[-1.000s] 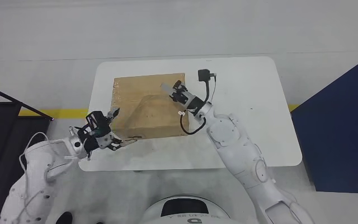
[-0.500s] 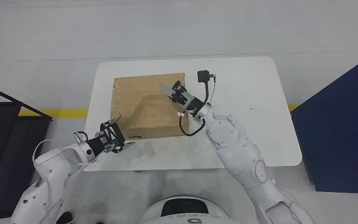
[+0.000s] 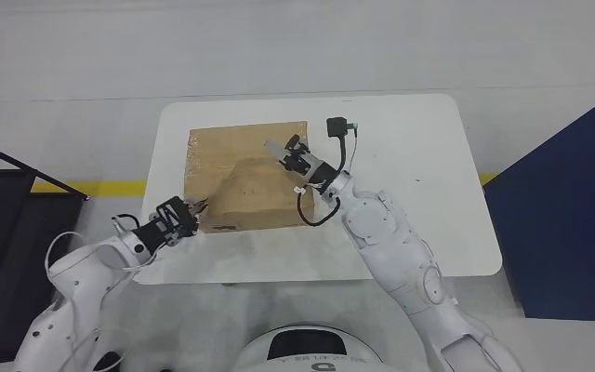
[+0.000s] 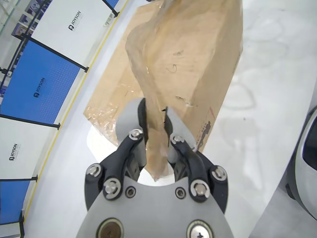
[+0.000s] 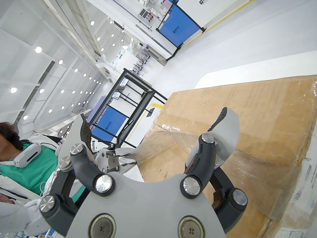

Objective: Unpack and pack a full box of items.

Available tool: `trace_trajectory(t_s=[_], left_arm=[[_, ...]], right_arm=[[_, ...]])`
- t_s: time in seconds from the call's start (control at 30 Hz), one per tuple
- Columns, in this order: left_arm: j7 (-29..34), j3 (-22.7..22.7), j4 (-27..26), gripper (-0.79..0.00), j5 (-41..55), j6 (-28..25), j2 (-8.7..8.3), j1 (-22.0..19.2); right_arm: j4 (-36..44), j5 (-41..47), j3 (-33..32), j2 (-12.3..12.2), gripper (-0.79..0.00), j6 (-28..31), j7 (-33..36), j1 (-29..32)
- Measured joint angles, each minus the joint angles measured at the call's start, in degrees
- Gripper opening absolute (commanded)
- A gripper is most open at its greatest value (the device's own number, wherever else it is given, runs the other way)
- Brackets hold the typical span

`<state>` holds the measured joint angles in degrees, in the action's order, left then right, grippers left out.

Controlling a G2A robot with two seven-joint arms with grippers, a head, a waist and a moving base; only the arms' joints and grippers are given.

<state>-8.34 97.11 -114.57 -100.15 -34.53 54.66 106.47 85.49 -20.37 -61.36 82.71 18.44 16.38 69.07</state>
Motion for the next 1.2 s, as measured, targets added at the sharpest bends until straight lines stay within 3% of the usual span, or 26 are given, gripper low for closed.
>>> trace_trajectory(t_s=[0.37,0.77,1.0,1.2], left_arm=[[-0.3,4.9,-0.8,-0.785,-6.9,8.3,-0.13,-0.9],[-0.6,1.7,5.8,-0.779,-19.2,16.9,0.0,-5.3],[0.9,-0.4,8.9,-0.606,-25.2,20.1,0.18,-6.9],[2.0,-1.8,10.2,-0.474,-29.6,22.5,0.36,-7.4]], right_arm=[[0.0,0.0,0.0,0.0,0.0,0.0,0.0,0.0],[0.0,0.0,0.0,0.0,0.0,0.0,0.0,0.0],[0.1,0.2,0.1,0.0,0.0,-0.8,0.3,0.2],[-1.7,4.0,0.4,0.1,0.0,-3.3,4.5,-1.7]])
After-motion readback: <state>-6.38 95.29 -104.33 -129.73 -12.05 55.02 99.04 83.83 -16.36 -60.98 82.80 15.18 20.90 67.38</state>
